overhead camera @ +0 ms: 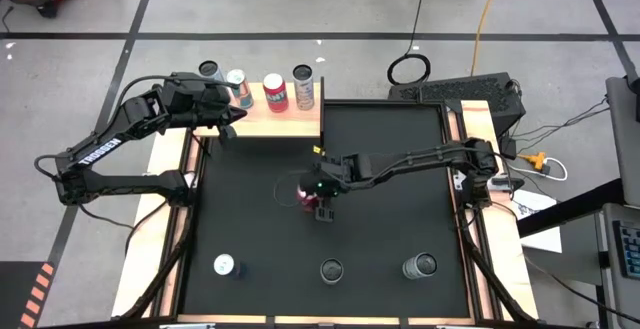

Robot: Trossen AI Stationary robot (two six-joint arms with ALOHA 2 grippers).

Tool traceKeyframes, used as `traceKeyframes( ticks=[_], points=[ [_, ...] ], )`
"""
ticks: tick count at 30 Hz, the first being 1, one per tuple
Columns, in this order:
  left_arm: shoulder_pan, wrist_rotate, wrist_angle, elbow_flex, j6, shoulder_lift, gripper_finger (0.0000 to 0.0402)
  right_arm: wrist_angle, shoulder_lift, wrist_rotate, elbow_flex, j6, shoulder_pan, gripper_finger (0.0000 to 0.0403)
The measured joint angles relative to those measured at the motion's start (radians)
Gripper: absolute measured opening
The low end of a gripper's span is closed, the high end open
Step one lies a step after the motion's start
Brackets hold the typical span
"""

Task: Place canned beverage on shelf
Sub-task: Put the red soda can aligned with the other red soda can on the shelf

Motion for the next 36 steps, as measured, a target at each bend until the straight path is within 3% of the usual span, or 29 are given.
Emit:
traceKeyframes(
  ticks=[14,17,22,36],
  points=[
    [0.000,0.000,0.000,0.000,0.000,0.000,0.0001,0.046,0.000,0.002,0.300,-0.281,-0.204,0.0253],
    [0.000,0.000,0.000,0.000,0.000,0.000,0.0001,0.110,0.000,-0.018,0.309,-0.299,-0.258,0.0253],
    [0.000,0.000,0.000,0.000,0.001,0.000,0.0001,0.171,0.014,-0.155,0.309,-0.288,-0.328,0.0253],
    [0.000,0.000,0.000,0.000,0.002,0.000,0.0001,0.206,0.083,-0.234,0.308,-0.321,-0.370,0.0254]
  ],
)
